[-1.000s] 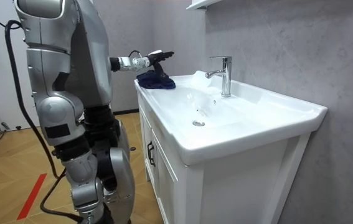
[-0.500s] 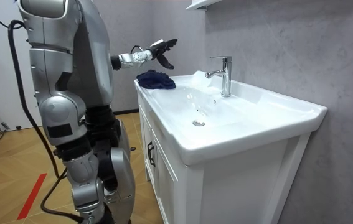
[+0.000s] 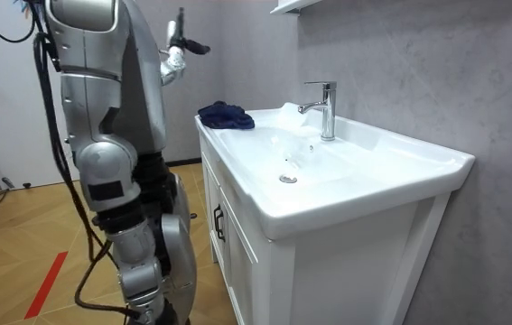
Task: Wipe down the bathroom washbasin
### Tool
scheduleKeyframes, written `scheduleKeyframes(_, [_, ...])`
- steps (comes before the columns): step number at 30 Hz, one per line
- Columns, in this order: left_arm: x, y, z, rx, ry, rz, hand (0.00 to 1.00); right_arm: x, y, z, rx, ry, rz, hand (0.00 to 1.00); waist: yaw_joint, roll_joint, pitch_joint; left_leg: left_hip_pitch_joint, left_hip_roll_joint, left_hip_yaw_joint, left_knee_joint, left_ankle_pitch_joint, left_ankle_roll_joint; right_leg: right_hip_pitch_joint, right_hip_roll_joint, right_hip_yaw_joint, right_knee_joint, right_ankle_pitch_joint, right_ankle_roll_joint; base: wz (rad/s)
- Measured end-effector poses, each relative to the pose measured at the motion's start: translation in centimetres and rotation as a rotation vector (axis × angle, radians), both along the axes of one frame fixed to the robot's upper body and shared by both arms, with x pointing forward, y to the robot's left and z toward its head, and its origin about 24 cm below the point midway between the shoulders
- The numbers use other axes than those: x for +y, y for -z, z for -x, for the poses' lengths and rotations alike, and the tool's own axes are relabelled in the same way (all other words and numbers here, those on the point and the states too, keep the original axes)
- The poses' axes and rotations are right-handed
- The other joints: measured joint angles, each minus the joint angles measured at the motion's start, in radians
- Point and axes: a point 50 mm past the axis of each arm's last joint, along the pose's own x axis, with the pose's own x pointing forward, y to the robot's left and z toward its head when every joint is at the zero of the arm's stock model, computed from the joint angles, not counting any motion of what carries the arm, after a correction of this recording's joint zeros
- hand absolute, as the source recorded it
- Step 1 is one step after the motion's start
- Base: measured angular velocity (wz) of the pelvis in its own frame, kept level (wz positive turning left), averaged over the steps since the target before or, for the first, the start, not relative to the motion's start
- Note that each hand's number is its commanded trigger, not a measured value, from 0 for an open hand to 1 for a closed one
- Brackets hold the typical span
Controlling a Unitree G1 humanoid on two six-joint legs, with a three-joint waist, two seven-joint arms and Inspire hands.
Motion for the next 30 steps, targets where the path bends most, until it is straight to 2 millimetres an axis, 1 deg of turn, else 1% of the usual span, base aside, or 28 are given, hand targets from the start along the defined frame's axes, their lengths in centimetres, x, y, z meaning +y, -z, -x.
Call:
scheduleKeyframes(1, [0.8,0.7,0.7,0.004,-0.033,0.034,0.0,-0.2,-0.1,0.1,0.001,0.007,0.005,0.0,0.015,-0.003,0.0023,0.0,-0.001,0.003,-0.001,0.0,0.0,-0.001,-0.005,-0.003,0.0,-0.003,0.001,0.12])
scheduleKeyframes(2, [1.2,1.2,1.2,0.012,-0.048,0.063,0.0,-0.3,-0.1,0.0,-0.001,0.011,0.009,0.0,0.022,-0.001,0.0013,0.001,-0.002,0.002,0.0,0.0,0.0,-0.001,-0.009,-0.005,0.0,-0.006,0.002,0.12])
scheduleKeyframes(4, [2.6,4.0,3.3,0.07,-0.117,0.191,0.0,-0.5,-0.2,-0.2,-0.012,0.015,0.013,0.0,0.029,0.004,-0.0098,0.0,-0.009,-0.013,0.001,0.0,0.0,0.0,-0.015,-0.013,0.007,-0.015,0.006,0.19])
scheduleKeyframes(5, [2.8,4.7,3.7,0.085,-0.13,0.219,0.0,-0.4,-0.2,-0.3,-0.015,0.012,0.011,0.0,0.03,0.003,-0.0114,0.0,-0.01,-0.017,0.001,0.0,0.0,0.0,-0.015,-0.014,0.008,-0.016,0.007,0.16])
scheduleKeyframes(6, [3.2,5.9,4.6,0.12,-0.158,0.27,0.0,-0.4,-0.1,-0.5,-0.017,0.011,0.005,0.0,0.041,0.001,-0.0126,-0.001,-0.011,-0.023,0.0,0.0,0.0,0.0,-0.015,-0.017,0.011,-0.019,0.007,0.1])
scheduleKeyframes(7, [3.2,7.3,5.5,0.151,-0.179,0.326,0.0,-0.3,-0.1,-0.7,-0.021,0.005,-0.002,0.0,0.052,-0.005,-0.013,-0.002,-0.013,-0.029,0.0,0.0,0.0,-0.001,-0.02,-0.026,0.015,-0.02,0.008,0.1])
scheduleKeyframes(8, [3.2,7.9,6.0,0.157,-0.187,0.357,0.0,-0.3,-0.1,-0.9,-0.021,0.0,-0.005,0.0,0.053,-0.008,-0.0124,-0.002,-0.014,-0.03,0.0,0.0,0.0,-0.001,-0.023,-0.035,0.018,-0.022,0.008,0.16])
scheduleKeyframes(9, [2.9,9.3,6.7,0.166,-0.2,0.424,0.0,-0.3,-0.1,-1.2,-0.024,-0.01,-0.013,0.0,0.055,-0.011,-0.0126,-0.003,-0.017,-0.037,0.001,0.0,0.0,0.0,-0.026,-0.043,0.02,-0.024,0.01,0.25])
scheduleKeyframes(10, [2.7,10.5,7.4,0.184,-0.218,0.479,0.0,-0.2,-0.1,-1.0,-0.017,-0.014,-0.016,0.0,0.055,-0.021,-0.0144,-0.008,-0.02,-0.053,0.004,0.0,0.0,0.002,-0.028,-0.05,0.02,-0.026,0.012,0.29])
scheduleKeyframes(11, [2.6,11.1,7.8,0.2,-0.229,0.5,0.0,-0.2,0.0,-1.1,-0.019,-0.014,-0.018,0.0,0.054,-0.026,-0.0141,-0.012,-0.022,-0.058,0.008,0.0,0.0,0.002,-0.029,-0.057,0.02,-0.027,0.013,0.3])
scheduleKeyframes(12, [2.3,12.2,8.4,0.233,-0.241,0.54,0.0,-0.3,-0.1,-1.3,-0.026,-0.016,-0.02,0.0,0.054,-0.037,-0.0136,-0.017,-0.024,-0.064,0.012,0.0,0.001,0.002,-0.031,-0.063,0.019,-0.028,0.014,0.25])
scheduleKeyframes(13, [1.8,13.5,9.1,0.281,-0.246,0.582,0.0,-0.4,-0.1,-1.8,-0.046,-0.021,-0.02,0.0,0.055,-0.042,-0.0147,-0.022,-0.026,-0.075,0.016,0.0,0.001,0.003,-0.03,-0.065,0.018,-0.028,0.015,0.2])
scheduleKeyframes(14, [1.5,14.2,9.4,0.312,-0.246,0.606,0.0,-0.4,-0.2,-1.9,-0.05,-0.019,-0.02,0.0,0.055,-0.045,-0.0151,-0.023,-0.027,-0.081,0.017,0.0,0.001,0.005,-0.031,-0.067,0.018,-0.028,0.015,0.15])
scheduleKeyframes(15, [0.9,15.7,10.1,0.367,-0.247,0.658,0.0,-0.4,-0.2,-2.2,-0.056,-0.018,-0.025,0.0,0.054,-0.048,-0.0155,-0.023,-0.029,-0.085,0.017,0.0,0.001,0.008,-0.032,-0.071,0.017,-0.028,0.016,0.11])
scheduleKeyframes(16, [0.1,17.0,10.8,0.42,-0.242,0.709,0.0,-0.4,-0.1,-2.5,-0.063,-0.02,-0.029,0.0,0.053,-0.052,-0.014,-0.024,-0.029,-0.088,0.018,0.0,0.001,0.01,-0.033,-0.076,0.018,-0.028,0.017,0.1])
scheduleKeyframes(17, [-0.4,17.8,11.1,0.445,-0.235,0.74,0.0,-0.4,-0.1,-2.7,-0.067,-0.022,-0.031,0.0,0.05,-0.059,-0.0107,-0.027,-0.03,-0.091,0.018,0.0,0.001,0.01,-0.035,-0.086,0.018,-0.028,0.017,0.12])
scheduleKeyframes(19, [-2.3,20.8,12.1,0.58,-0.194,0.858,0.0,-0.4,-0.1,-3.3,-0.08,-0.027,-0.043,0.0,0.047,-0.06,-0.0108,-0.028,-0.031,-0.09,0.018,0.002,0.005,0.01,-0.04,-0.093,0.018,-0.028,0.017,0.12])
scheduleKeyframes(20, [-2.8,21.4,12.8,0.612,-0.192,0.886,0.0,-0.3,-0.1,-3.5,-0.085,-0.029,-0.046,0.0,0.047,-0.061,-0.0107,-0.028,-0.031,-0.09,0.018,0.003,0.006,0.01,-0.04,-0.094,0.018,-0.028,0.017,0.06])
scheduleKeyframes(22, [-4.7,23.6,14.1,0.733,-0.159,0.985,0.0,-0.3,-0.1,-3.7,-0.093,-0.037,-0.05,0.0,0.04,-0.063,-0.0101,-0.032,-0.03,-0.091,0.018,0.003,0.006,0.013,-0.041,-0.104,0.015,-0.029,0.017,0.09])
scheduleKeyframes(23, [-5.1,24.1,14.5,0.762,-0.15,1.007,0.0,-0.2,-0.1,-3.7,-0.095,-0.035,-0.052,0.0,0.034,-0.065,-0.0095,-0.032,-0.031,-0.095,0.019,0.003,0.006,0.016,-0.043,-0.111,0.012,-0.028,0.017,0.26])
scheduleKeyframes(24, [-5.7,24.7,15.2,0.81,-0.129,1.049,0.0,-0.1,-0.1,-3.7,-0.096,-0.028,-0.058,0.0,0.02,-0.071,-0.0098,-0.031,-0.033,-0.106,0.021,0.003,0.006,0.025,-0.042,-0.12,0.003,-0.028,0.018,0.21])
scheduleKeyframes(25, [-6.3,25.2,15.7,0.847,-0.101,1.08,0.0,0.0,0.0,-3.5,-0.096,-0.015,-0.064,0.0,0.019,-0.075,-0.0098,-0.03,-0.033,-0.106,0.024,0.003,0.006,0.027,-0.042,-0.119,0.003,-0.029,0.018,0.15])
scheduleKeyframes(29, [-7.6,26.4,17.1,0.948,-0.057,1.165,0.0,0.0,0.0,-3.4,-0.1,0.002,-0.083,0.0,0.013,-0.079,-0.007,-0.029,-0.034,-0.104,0.027,0.003,0.006,0.029,-0.043,-0.119,0.002,-0.03,0.018,0.0])
scheduleKeyframes(30, [-8.1,26.8,17.3,0.974,-0.039,1.191,0.0,0.1,0.0,-3.6,-0.105,0.001,-0.087,0.0,0.0,-0.08,-0.0063,-0.029,-0.035,-0.104,0.027,0.003,0.006,0.031,-0.044,-0.12,0.001,-0.031,0.019,0.05])
